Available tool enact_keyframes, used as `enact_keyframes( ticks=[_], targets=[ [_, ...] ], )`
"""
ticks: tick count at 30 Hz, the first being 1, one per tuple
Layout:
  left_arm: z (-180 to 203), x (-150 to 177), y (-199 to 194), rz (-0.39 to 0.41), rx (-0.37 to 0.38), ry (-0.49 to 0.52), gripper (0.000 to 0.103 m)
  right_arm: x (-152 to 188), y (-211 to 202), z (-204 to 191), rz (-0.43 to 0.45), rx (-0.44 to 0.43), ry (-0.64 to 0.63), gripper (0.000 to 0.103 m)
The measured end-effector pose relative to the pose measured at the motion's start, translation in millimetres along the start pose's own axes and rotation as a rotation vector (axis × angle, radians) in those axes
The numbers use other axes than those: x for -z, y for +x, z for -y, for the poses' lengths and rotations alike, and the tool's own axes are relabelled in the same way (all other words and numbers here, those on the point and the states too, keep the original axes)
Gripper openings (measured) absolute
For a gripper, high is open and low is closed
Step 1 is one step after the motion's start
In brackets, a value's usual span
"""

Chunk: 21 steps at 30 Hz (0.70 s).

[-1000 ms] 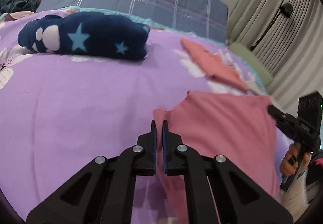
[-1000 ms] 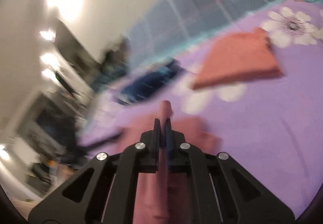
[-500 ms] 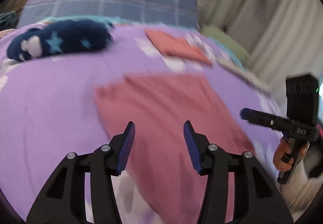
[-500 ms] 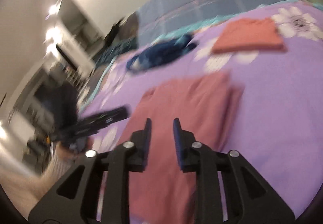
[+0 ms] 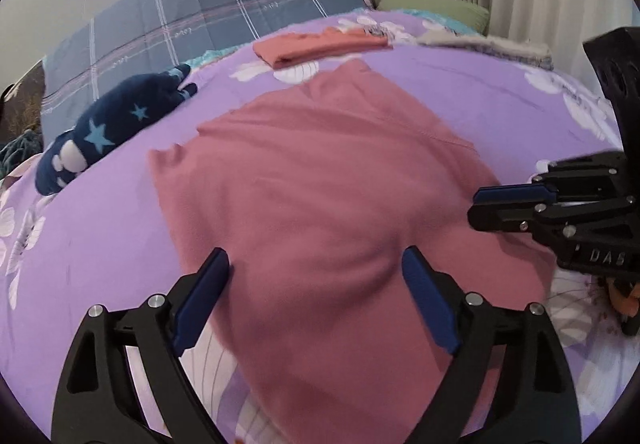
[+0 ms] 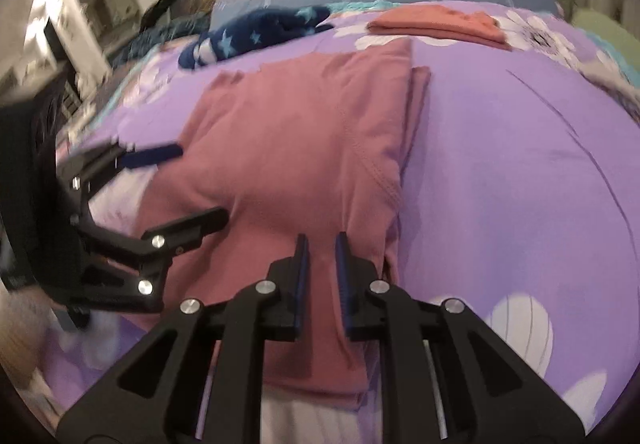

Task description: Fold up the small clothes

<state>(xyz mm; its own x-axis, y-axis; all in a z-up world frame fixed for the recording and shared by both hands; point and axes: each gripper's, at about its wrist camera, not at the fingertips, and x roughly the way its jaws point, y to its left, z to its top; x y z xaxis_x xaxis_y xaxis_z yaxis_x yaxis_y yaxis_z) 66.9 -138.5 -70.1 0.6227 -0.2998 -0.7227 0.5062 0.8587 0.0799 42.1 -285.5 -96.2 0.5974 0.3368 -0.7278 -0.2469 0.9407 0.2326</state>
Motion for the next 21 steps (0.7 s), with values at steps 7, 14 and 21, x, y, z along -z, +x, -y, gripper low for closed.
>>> enact_keyframes(
  ticks=[7,14,21],
  targets=[
    [22,19,-29,-0.002,0.001,0.061,0.085,24,-17,-5,-0.027,-0.032,-0.038,0.028],
    [25,34,-16,-0.067,-0.033,0.066,0.085,28,-19,-2,-0.032,-0.043,-0.018,0.034],
    [24,29,-22,-0.06,-0.038,0.065,0.086,18,-33,-10,0.009,-0.02,-0.044,0.042]
  ],
)
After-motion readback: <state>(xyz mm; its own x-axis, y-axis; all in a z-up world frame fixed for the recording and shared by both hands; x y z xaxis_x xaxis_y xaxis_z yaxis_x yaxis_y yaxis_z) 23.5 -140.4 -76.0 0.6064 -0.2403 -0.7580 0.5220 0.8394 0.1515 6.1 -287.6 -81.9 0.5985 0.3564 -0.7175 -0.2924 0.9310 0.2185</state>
